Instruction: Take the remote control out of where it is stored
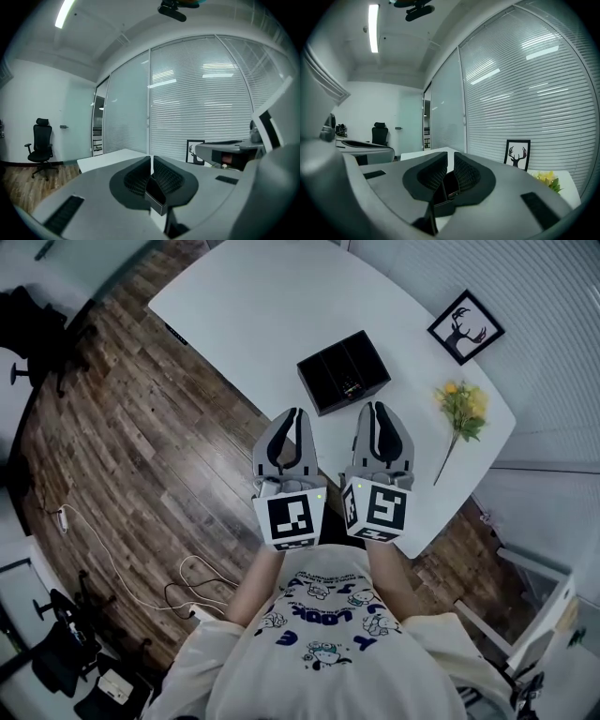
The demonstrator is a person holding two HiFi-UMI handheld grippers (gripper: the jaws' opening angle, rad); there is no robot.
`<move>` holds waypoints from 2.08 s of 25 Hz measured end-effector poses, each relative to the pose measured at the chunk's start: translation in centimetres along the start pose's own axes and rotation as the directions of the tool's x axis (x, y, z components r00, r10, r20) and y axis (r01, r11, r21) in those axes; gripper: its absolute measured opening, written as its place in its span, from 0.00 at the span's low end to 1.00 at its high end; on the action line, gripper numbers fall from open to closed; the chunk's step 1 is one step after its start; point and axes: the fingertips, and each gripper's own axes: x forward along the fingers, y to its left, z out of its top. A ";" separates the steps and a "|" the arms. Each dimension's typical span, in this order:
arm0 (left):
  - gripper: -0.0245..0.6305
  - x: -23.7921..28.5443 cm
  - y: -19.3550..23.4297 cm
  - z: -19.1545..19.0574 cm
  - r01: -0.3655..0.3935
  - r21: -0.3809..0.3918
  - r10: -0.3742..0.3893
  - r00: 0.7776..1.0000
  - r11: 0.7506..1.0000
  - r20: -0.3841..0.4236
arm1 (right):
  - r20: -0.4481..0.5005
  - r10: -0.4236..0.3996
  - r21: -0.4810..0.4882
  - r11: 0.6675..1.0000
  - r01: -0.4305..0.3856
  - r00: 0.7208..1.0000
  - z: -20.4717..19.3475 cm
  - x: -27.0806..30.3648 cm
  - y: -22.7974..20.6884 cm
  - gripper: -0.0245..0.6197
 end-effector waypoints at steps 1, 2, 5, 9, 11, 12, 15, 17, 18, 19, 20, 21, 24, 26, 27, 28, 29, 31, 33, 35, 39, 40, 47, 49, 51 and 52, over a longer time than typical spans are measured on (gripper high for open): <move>0.08 0.4 -0.3 -0.1 0.005 0.004 -0.005 1.000 1.000 -0.005 | 0.000 0.000 0.002 1.000 0.000 1.000 0.0 0.4 -0.4 0.13; 0.08 0.8 -0.5 -0.2 0.011 0.006 -0.011 1.000 1.000 -0.010 | -0.001 -0.002 0.005 1.000 0.002 1.000 0.0 0.7 -0.7 0.13; 0.08 1.8 -0.8 -0.7 0.026 -0.001 -0.026 0.999 1.000 -0.024 | -0.007 -0.009 0.010 1.000 0.009 1.000 -0.2 1.8 -1.5 0.13; 0.08 3.2 -1.2 -1.5 0.050 0.004 -0.050 0.998 0.999 -0.043 | -0.030 -0.022 0.022 1.000 0.022 0.999 -1.2 3.0 -2.4 0.13; 0.08 4.0 -1.4 -2.1 0.066 0.008 -0.065 0.996 0.998 -0.062 | -0.041 -0.027 0.026 0.999 0.029 0.999 -1.6 3.4 -2.7 0.13; 0.08 4.3 -1.5 -2.4 0.074 0.011 -0.073 0.995 0.997 -0.071 | -0.046 -0.032 0.028 0.999 0.033 0.998 -1.8 3.6 -2.8 0.13; 0.08 5.6 -1.9 -3.4 0.102 0.018 -0.100 0.990 0.995 -0.099 | -0.064 -0.054 0.032 0.998 0.056 0.996 -2.5 4.4 -3.7 0.13; 0.08 6.5 -2.2 -3.9 0.126 0.023 -0.122 0.986 0.992 -0.111 | -0.073 -0.067 0.037 0.997 0.070 0.995 -2.9 5.1 -4.2 0.13; 0.08 7.0 -2.5 -4.1 0.145 0.027 -0.141 0.983 0.989 -0.118 | -0.077 -0.074 0.039 0.996 0.077 0.994 -3.1 5.5 -4.5 0.13; 0.08 7.4 -2.9 -4.4 0.172 0.033 -0.167 0.978 0.985 -0.126 | -0.082 -0.082 0.040 0.996 0.085 0.993 -3.2 5.7 -4.8 0.13; 0.08 7.9 -3.4 -4.6 0.202 0.041 -0.195 0.971 0.978 -0.135 | -0.087 -0.090 0.040 0.995 0.094 0.992 -3.4 6.0 -5.1 0.13; 0.08 8.3 -3.9 -4.9 0.231 0.051 -0.222 0.964 0.972 -0.144 | -0.090 -0.097 0.040 0.994 0.101 0.991 -3.6 6.3 -5.4 0.13; 0.11 9.6 -5.0 -5.7 0.292 0.087 -0.274 0.946 0.953 -0.172 | -0.099 -0.112 0.044 0.992 0.117 0.989 -4.1 7.3 -6.0 0.13; 0.18 9.9 -5.6 -6.6 0.326 0.096 -0.303 0.932 0.941 -0.199 | -0.115 -0.125 0.054 0.990 0.132 0.986 -4.6 7.6 -6.3 0.13; 0.19 9.9 -5.9 -7.1 0.343 0.096 -0.317 0.924 0.935 -0.214 | -0.122 -0.132 0.060 0.988 0.140 0.984 -4.9 7.6 -6.5 0.13; 0.21 9.9 -6.3 -7.7 0.358 0.096 -0.330 0.916 0.929 -0.227 | -0.128 -0.138 0.064 0.987 0.147 0.982 -5.1 7.7 -6.6 0.13; 0.23 10.0 -6.6 -8.3 0.372 0.096 -0.342 0.909 0.923 -0.239 | -0.133 -0.142 0.066 0.986 0.152 0.981 -5.3 7.8 -6.8 0.13; 0.26 10.4 -7.2 -9.3 0.397 0.097 -0.361 0.894 0.913 -0.264 | -0.142 -0.151 0.069 0.984 0.162 0.978 -5.6 8.1 -7.2 0.13; 0.30 10.8 -7.8 -10.0 0.424 0.099 -0.382 0.878 0.900 -0.289 | -0.150 -0.162 0.070 0.982 0.174 0.975 -6.0 8.3 -7.6 0.13; 0.32 11.1 -8.4 -10.6 0.448 0.104 -0.400 0.863 0.888 -0.308 | -0.158 -0.175 0.071 0.980 0.188 0.972 -6.3 8.4 -8.0 0.13; 0.34 11.9 -9.3 -11.4 0.480 0.114 -0.422 0.844 0.870 -0.331 | -0.174 -0.189 0.075 0.976 0.205 0.966 -6.9 8.6 -8.5 0.13; 0.34 12.2 -9.5 -11.6 0.487 0.113 -0.428 0.840 0.866 -0.334 | -0.177 -0.189 0.077 0.976 0.205 0.966 -7.0 8.7 -8.5 0.13; 0.34 13.5 -10.3 -12.6 0.510 0.130 -0.443 0.827 0.850 -0.347 | -0.205 -0.190 0.090 0.973 0.212 0.960 -8.2 8.9 -9.1 0.13; 0.34 13.8 -10.3 -12.8 0.508 0.130 -0.441 0.827 0.851 -0.348 | -0.209 -0.192 0.092 0.972 0.215 0.959 -8.4 9.0 -9.3 0.13; 0.34 14.1 -10.4 -12.9 0.510 0.127 -0.444 0.827 0.851 -0.345 | -0.212 -0.192 0.092 0.972 0.215 0.958 -8.5 9.1 -9.4 0.13; 0.34 14.2 -10.4 -12.9 0.512 0.124 -0.448 0.826 0.850 -0.343 | -0.213 -0.191 0.093 0.972 0.215 0.958 -8.6 9.2 -9.4 0.13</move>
